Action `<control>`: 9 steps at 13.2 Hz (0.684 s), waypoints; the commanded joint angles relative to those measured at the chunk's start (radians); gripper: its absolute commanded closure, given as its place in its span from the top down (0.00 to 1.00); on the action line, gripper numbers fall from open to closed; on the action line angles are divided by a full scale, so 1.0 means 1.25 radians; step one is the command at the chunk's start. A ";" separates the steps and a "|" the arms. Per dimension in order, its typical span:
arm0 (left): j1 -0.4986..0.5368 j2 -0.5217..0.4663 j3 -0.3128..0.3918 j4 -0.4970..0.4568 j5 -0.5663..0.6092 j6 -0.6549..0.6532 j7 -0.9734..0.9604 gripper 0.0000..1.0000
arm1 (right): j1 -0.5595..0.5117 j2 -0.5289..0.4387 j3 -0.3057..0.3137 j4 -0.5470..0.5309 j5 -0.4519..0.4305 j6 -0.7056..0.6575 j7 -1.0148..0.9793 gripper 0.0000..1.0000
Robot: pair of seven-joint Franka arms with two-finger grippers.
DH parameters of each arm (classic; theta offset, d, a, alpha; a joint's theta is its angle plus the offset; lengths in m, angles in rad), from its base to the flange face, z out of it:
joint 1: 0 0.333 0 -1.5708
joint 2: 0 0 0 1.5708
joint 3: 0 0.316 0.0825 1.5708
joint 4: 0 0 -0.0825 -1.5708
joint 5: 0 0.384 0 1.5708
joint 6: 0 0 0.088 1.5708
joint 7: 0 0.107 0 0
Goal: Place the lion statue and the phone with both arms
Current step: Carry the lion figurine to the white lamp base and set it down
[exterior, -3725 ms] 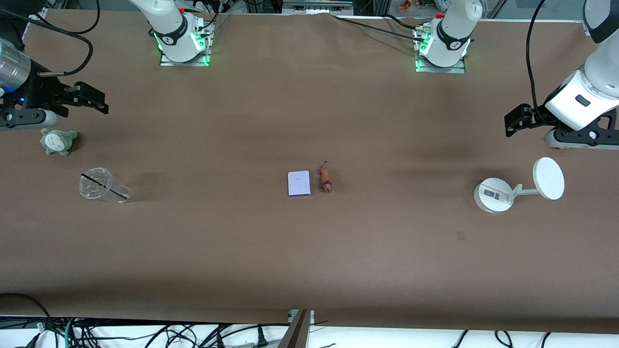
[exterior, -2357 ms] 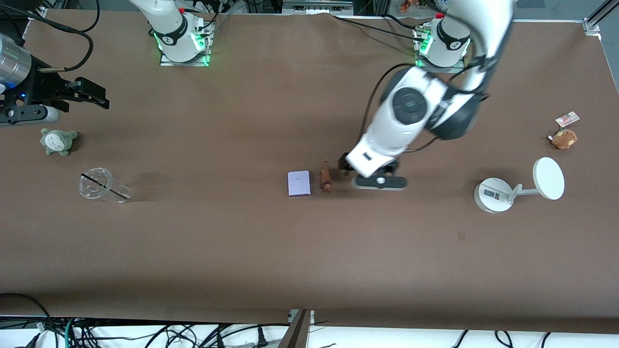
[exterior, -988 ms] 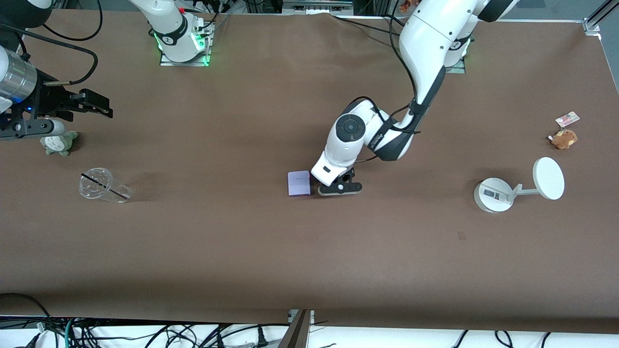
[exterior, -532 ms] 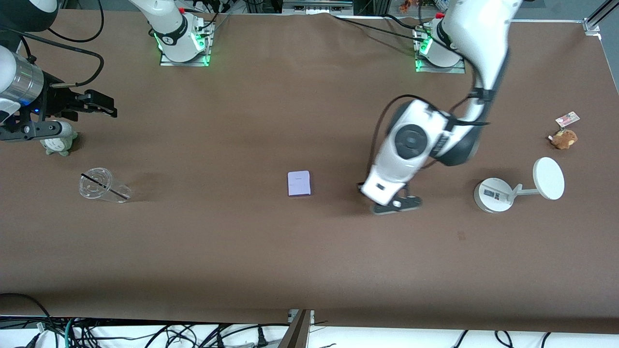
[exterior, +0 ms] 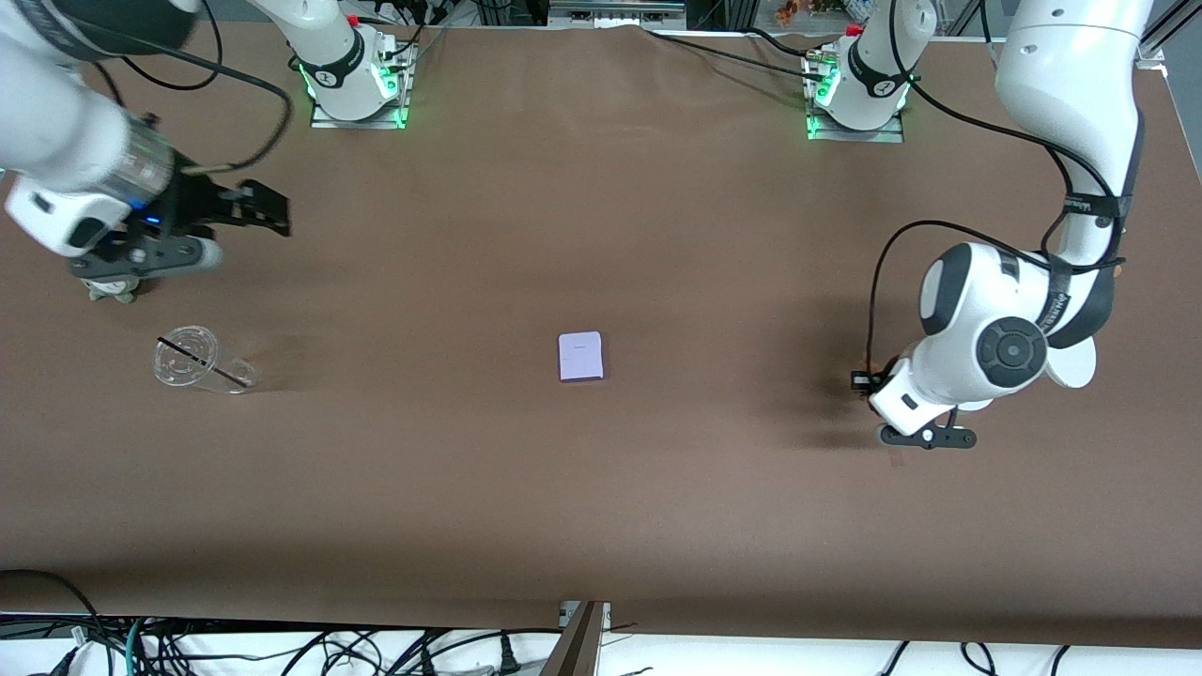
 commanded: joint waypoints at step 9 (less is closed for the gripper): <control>0.055 -0.017 -0.009 -0.145 0.030 0.162 0.065 1.00 | 0.230 0.248 -0.003 0.023 0.056 0.302 0.309 1.00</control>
